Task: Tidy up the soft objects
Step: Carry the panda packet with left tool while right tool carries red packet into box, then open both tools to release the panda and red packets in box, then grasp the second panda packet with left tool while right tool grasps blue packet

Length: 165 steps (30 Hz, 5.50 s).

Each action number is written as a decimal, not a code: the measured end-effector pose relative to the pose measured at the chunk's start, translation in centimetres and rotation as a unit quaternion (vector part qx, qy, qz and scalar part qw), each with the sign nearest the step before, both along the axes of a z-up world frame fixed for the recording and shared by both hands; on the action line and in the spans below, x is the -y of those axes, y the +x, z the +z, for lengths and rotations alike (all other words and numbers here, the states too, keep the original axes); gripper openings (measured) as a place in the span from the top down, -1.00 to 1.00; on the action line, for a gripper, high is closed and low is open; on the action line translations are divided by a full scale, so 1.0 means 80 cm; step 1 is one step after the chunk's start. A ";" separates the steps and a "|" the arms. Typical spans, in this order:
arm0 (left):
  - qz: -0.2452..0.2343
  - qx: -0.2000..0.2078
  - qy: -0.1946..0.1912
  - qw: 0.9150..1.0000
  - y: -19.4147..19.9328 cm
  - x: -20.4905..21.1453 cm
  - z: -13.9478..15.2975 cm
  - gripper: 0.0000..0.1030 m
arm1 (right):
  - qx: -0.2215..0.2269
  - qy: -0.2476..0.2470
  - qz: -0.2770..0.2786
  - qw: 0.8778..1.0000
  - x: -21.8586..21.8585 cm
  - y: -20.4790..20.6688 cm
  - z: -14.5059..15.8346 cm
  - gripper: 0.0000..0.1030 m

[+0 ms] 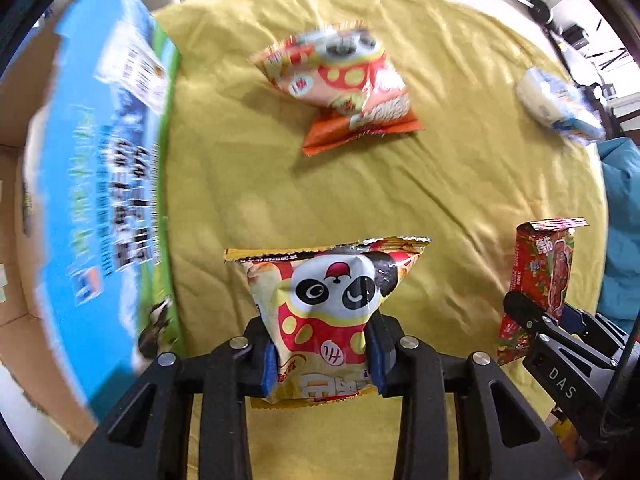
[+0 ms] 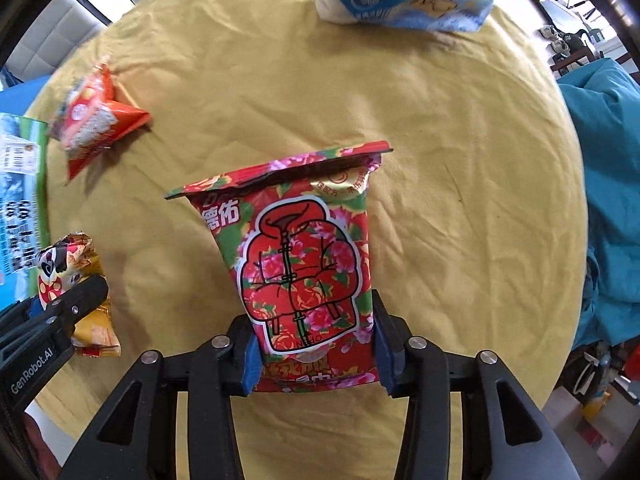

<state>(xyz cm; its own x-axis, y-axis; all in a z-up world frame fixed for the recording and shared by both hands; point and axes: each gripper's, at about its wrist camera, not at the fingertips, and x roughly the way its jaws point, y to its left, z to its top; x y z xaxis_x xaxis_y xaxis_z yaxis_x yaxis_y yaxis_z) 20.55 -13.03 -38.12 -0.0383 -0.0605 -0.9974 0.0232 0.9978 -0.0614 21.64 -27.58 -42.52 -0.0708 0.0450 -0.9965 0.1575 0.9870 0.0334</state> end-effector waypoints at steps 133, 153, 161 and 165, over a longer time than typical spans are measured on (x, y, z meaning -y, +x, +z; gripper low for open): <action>0.073 0.232 -0.007 0.970 -0.158 -0.410 0.314 -0.82 | 0.189 0.039 0.092 0.977 -0.389 -0.118 0.310 -1.00; 0.023 0.229 -0.025 0.973 -0.133 -0.283 0.337 -0.82 | 0.197 0.081 0.061 0.975 -0.288 -0.124 0.340 -1.00; -0.055 0.161 -0.077 0.982 -0.010 -0.126 0.280 -0.82 | 0.185 0.044 -0.049 0.980 -0.098 -0.079 0.320 -1.00; -0.067 0.116 -0.058 0.989 0.050 -0.068 0.224 -0.82 | 0.160 0.024 -0.085 0.983 -0.004 -0.042 0.289 -1.00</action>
